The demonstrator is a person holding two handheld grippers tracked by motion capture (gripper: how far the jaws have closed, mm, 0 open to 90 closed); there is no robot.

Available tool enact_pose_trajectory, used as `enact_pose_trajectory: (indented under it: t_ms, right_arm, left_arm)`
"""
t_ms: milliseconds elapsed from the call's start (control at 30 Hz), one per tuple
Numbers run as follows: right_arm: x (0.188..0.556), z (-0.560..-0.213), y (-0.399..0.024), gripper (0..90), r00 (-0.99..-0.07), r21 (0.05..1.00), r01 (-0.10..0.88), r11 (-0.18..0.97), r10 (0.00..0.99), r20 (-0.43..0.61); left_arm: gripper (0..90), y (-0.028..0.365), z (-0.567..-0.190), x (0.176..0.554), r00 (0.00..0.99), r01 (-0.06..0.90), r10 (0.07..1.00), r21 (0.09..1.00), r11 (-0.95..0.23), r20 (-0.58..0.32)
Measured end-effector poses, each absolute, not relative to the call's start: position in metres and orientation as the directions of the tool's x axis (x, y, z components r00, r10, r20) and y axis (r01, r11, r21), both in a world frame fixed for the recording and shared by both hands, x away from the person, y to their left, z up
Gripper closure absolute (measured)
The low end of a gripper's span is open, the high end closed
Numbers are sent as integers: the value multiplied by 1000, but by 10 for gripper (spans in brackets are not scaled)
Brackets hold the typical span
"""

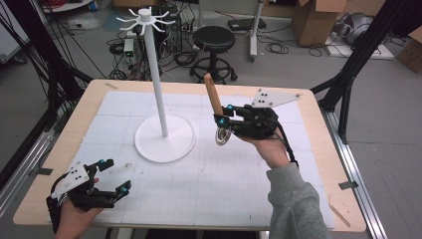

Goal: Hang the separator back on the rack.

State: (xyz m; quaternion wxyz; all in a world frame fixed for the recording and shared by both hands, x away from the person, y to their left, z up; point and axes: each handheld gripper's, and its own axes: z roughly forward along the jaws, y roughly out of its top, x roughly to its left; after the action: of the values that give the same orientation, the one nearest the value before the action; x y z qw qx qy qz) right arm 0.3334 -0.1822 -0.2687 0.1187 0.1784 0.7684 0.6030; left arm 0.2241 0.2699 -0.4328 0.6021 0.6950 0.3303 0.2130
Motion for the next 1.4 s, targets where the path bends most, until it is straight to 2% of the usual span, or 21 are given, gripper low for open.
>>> enact_pose_trajectory:
  t_ms: [1400]
  right_arm:
    - [349, -224, -143, 694, -907, 978, 114, 172, 421, 31]
  left_arm:
    - [18, 275, -432, 220, 682, 201, 723, 979, -44, -108]
